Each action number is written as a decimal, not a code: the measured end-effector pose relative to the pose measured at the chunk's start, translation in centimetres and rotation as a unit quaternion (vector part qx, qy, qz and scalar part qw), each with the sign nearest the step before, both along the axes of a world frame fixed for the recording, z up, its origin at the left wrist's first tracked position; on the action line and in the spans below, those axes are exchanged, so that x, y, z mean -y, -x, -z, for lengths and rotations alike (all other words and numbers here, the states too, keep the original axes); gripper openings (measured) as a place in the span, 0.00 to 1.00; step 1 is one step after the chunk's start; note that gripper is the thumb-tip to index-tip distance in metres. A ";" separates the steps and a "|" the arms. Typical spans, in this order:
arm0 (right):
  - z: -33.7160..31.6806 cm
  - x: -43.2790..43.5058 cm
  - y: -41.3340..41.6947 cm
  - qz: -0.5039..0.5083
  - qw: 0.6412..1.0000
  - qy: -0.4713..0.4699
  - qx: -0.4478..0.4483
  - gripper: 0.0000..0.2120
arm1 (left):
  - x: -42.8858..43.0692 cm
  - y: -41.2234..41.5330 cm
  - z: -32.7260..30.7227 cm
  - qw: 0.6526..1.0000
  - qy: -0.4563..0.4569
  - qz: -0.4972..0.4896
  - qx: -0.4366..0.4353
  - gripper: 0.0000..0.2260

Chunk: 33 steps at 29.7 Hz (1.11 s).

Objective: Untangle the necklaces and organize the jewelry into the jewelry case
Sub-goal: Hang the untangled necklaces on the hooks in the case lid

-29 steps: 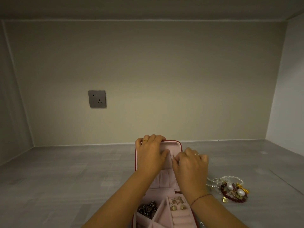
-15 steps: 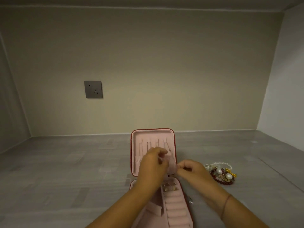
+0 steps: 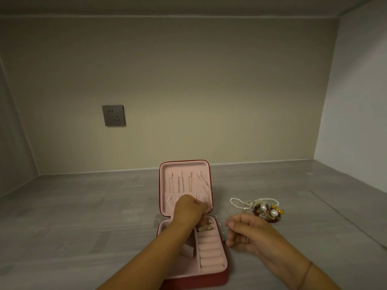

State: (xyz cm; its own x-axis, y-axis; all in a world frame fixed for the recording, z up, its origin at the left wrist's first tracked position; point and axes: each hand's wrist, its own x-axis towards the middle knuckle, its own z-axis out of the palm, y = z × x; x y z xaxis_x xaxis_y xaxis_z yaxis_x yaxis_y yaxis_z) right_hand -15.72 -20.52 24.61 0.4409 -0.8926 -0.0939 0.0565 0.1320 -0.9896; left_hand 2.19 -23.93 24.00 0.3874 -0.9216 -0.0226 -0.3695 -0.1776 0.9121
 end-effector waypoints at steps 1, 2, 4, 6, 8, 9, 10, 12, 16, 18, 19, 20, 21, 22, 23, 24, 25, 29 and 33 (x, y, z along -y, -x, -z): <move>0.1 -0.2 0.0 -0.003 1.000 -0.011 0.000 0.04 | 0.2 0.0 -0.1 1.000 -0.006 -0.005 0.009 0.12; 0.3 -0.4 0.0 -0.006 1.000 -0.022 -0.001 0.05 | 0.5 -0.1 -0.2 1.000 -0.012 -0.010 0.020 0.12; 0.5 -0.8 0.3 -0.004 0.999 -0.041 0.007 0.07 | 0.6 0.1 -0.5 0.998 -0.022 -0.020 0.047 0.11; 0.7 -1.3 0.7 0.003 0.998 -0.058 0.029 0.08 | 0.4 0.5 -0.6 0.999 -0.016 -0.011 0.026 0.13; 0.7 -1.6 1.0 0.007 0.995 -0.077 0.060 0.08 | -0.1 0.8 -0.9 0.999 -0.010 -0.005 -0.047 0.14; 0.7 -1.8 1.1 0.008 0.994 -0.084 0.072 0.08 | -0.4 1.0 -1.2 0.996 -0.009 -0.008 -0.089 0.13; 0.7 -1.9 1.1 0.008 0.993 -0.090 0.081 0.08 | -0.7 1.1 -1.3 0.991 -0.003 -0.012 -0.130 0.11; 0.6 -2.2 1.0 0.007 0.991 -0.098 0.093 0.08 | -0.9 1.2 -1.6 0.980 0.016 -0.016 -0.198 0.10; 0.4 -2.7 0.6 0.004 0.991 -0.094 0.091 0.08 | -1.9 1.5 -2.1 0.960 0.049 0.013 -0.276 0.19; 0.4 -2.9 0.3 0.004 0.995 -0.065 0.072 0.09 | -2.9 1.6 -2.2 0.956 0.055 0.056 -0.283 0.16; 0.4 -3.0 0.1 0.005 0.998 -0.040 0.053 0.09 | -3.4 1.7 -2.2 0.956 0.056 0.081 -0.275 0.12; 0.3 -3.0 -0.1 0.006 0.999 -0.016 0.033 0.10 | -3.7 1.8 -2.1 0.957 0.057 0.102 -0.266 0.09; 0.1 -3.0 -0.3 0.006 1.000 0.004 0.017 0.10 | -4.0 1.8 -2.1 0.958 0.061 0.116 -0.256 0.08; -0.1 -3.0 -0.4 0.009 1.000 0.020 0.004 0.10 | -4.2 1.9 -2.1 0.959 0.067 0.120 -0.248 0.07; -0.4 -2.8 -0.5 0.015 0.999 0.037 -0.007 0.10 | -4.3 2.0 -2.2 0.962 0.074 0.120 -0.232 0.06; -0.6 -2.6 -0.7 0.027 0.998 0.061 -0.021 0.10 | -4.3 2.1 -2.2 0.967 0.084 0.119 -0.210 0.06; -0.8 -2.2 -0.8 0.041 0.995 0.087 -0.037 0.10 | -4.5 2.0 -2.2 0.972 0.095 0.116 -0.179 0.07; -1.8 -0.8 -1.9 0.036 0.989 0.135 -0.041 0.11 | -5.0 1.7 -3.0 0.976 0.158 0.128 -0.076 0.07; -2.2 0.4 -3.6 0.016 0.988 0.151 -0.013 0.06 | -5.3 1.4 -4.1 0.973 0.194 0.118 -0.050 0.08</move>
